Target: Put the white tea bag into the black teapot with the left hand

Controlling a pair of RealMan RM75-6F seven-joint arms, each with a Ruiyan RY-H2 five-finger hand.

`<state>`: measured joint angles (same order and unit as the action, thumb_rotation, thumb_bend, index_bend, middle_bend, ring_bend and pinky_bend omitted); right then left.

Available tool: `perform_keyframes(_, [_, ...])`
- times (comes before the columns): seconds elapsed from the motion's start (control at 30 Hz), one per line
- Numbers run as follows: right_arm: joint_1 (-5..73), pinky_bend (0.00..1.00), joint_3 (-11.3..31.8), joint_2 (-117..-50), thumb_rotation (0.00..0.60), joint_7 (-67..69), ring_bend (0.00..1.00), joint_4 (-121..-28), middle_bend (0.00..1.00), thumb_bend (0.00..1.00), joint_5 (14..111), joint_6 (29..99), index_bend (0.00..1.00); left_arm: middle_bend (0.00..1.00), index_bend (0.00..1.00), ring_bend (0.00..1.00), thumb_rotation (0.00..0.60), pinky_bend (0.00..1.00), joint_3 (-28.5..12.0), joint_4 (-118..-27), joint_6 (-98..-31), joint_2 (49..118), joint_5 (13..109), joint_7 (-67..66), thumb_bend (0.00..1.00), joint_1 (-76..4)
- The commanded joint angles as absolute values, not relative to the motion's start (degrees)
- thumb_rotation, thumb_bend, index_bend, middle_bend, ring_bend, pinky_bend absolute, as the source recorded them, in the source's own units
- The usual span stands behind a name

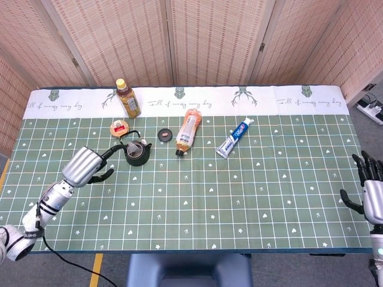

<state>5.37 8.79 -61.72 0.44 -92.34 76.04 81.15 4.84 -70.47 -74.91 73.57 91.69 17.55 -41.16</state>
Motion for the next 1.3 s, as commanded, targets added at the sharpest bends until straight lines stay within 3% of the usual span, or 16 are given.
perform_keyframes(0.03, [5.13,0.00,8.66,-61.67,0.600,0.55,0.00,-92.51,0.00,0.36,76.36,81.69,0.00,1.00,0.00,1.00,0.600,1.00,7.54,-82.20,-57.91,63.52,88.39,24.18,0.37,-44.60])
perform_keyframes(0.17, [5.15,0.00,8.50,-61.67,0.600,0.54,0.00,-92.51,0.00,0.36,76.54,81.64,0.00,1.00,0.00,1.00,0.600,1.00,7.77,-85.94,-45.29,58.99,88.38,34.82,0.38,-50.57])
perform_keyframes(0.37, [5.47,0.00,8.80,-61.73,0.600,0.74,0.00,-92.17,0.00,0.37,75.63,80.86,0.00,1.00,0.00,1.00,0.600,1.00,6.77,-83.83,-33.79,58.89,89.20,42.90,0.43,-56.90])
perform_keyframes(0.53, [5.92,0.00,8.95,-61.72,0.600,0.77,0.00,-91.88,0.00,0.36,74.86,79.78,0.00,1.00,0.00,1.00,0.600,1.00,5.77,-78.45,-28.44,61.88,88.98,47.58,0.43,-59.73])
perform_keyframes(0.77, [6.15,0.00,9.19,-61.55,0.600,1.20,0.00,-91.58,0.00,0.36,73.86,78.95,0.00,1.00,0.00,1.00,0.600,1.00,6.15,-69.99,-26.05,67.17,91.04,57.50,0.43,-61.24])
perform_keyframes(1.3, [6.17,0.00,9.83,-61.67,0.600,1.08,0.00,-91.01,0.00,0.36,72.35,78.98,0.00,1.00,0.00,1.00,0.600,1.00,11.24,-57.62,-29.38,74.69,97.21,71.12,0.43,-63.35])
